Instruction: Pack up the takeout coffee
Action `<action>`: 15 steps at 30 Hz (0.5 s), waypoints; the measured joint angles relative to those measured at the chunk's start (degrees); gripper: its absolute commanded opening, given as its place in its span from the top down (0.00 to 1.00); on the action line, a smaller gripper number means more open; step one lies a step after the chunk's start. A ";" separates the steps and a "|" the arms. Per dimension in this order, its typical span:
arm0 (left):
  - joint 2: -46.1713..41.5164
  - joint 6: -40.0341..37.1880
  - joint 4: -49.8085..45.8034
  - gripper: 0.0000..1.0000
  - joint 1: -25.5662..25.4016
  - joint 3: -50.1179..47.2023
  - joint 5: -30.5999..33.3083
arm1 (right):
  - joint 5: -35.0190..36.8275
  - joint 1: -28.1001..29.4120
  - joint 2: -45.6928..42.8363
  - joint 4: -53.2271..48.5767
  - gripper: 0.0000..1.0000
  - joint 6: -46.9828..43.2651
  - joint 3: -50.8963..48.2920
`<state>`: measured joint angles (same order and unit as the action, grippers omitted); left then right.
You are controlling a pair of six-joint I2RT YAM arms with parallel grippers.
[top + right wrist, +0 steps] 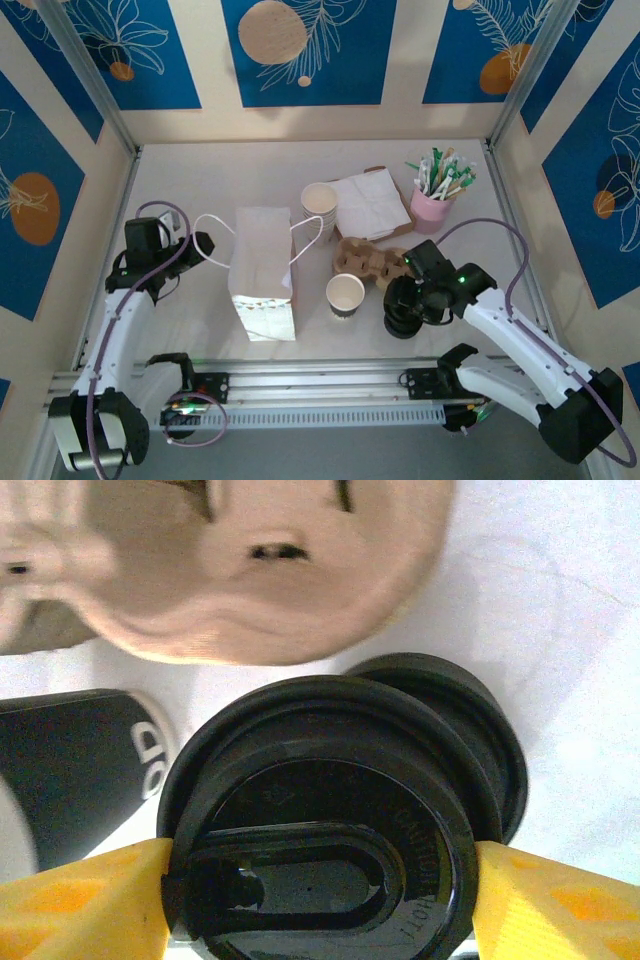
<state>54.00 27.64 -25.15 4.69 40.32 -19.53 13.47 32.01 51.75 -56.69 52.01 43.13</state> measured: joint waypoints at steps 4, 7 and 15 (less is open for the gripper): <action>0.20 0.39 0.28 0.48 -0.09 0.00 -0.02 | 0.02 1.73 1.68 -0.44 0.28 -0.90 3.96; 0.20 0.39 0.28 0.48 -0.09 0.00 0.00 | 0.24 2.86 3.52 -0.96 0.28 -1.55 6.75; 0.17 0.37 0.28 0.48 -0.09 0.00 0.00 | 1.55 6.71 6.58 -3.50 0.29 -3.48 14.27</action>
<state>54.17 28.01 -24.86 4.60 40.32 -19.53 15.03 38.72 58.33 -60.18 48.53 57.41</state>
